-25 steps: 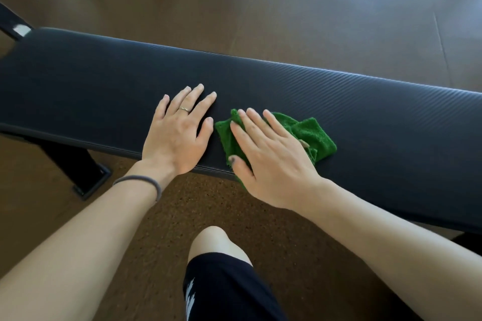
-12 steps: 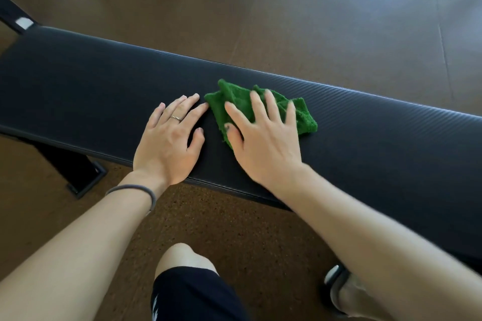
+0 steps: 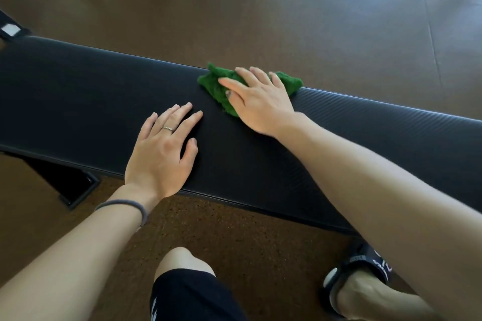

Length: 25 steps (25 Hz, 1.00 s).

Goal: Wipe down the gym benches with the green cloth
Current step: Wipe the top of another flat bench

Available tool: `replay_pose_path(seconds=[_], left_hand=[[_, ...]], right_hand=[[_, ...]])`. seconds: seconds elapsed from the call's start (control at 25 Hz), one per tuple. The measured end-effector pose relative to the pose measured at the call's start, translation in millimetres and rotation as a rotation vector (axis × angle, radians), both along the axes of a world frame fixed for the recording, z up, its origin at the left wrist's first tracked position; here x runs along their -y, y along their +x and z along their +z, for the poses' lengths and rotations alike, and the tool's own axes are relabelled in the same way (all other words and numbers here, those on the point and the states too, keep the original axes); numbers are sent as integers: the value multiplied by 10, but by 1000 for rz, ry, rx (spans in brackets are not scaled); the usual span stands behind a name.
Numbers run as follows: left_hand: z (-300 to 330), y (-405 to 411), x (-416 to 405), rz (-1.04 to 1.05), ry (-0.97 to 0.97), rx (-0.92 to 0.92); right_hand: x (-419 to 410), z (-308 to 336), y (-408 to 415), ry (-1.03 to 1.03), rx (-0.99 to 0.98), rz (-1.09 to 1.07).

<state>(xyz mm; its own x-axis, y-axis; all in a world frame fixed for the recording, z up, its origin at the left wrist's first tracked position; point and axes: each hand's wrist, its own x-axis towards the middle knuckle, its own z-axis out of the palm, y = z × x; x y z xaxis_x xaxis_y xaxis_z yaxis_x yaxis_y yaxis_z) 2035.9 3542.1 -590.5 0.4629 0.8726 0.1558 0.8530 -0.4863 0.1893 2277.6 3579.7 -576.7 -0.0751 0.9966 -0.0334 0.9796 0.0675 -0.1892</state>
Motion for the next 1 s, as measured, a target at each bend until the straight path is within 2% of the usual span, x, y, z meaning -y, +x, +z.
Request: replay_pose_path(seconds=[0.08,0.16,0.28,0.4,0.48,0.56,0.64,0.76,0.88,1.0], left_hand=[[4,-1,-10,6,2,6],[2,-3,0,6,2,15],[-10,-1,11,8,10,37],[-19,9,14,12,16,40],[-20,9,5,14,30,36],[-11,13,2,4,32,28],[-9,3,-9,-17,28,28],[0,-25,4,-11,16,27],[4,-7,7,-5,0,44],[5,0,1,4,-6,46]], right_hand=[[-137,-22,-84,-10,16,-62],[79,-53,-35,48,27,-69],[555,-52,535,148,26,-152],[770,18,1002,-11,27,-411],[656,-23,718,-19,66,-558],[549,-1,41,31,54,-458],[622,-22,-571,85,37,-178],[770,-20,-400,126,4,87],[439,-24,226,121,84,2],[46,-38,225,35,21,-190]])
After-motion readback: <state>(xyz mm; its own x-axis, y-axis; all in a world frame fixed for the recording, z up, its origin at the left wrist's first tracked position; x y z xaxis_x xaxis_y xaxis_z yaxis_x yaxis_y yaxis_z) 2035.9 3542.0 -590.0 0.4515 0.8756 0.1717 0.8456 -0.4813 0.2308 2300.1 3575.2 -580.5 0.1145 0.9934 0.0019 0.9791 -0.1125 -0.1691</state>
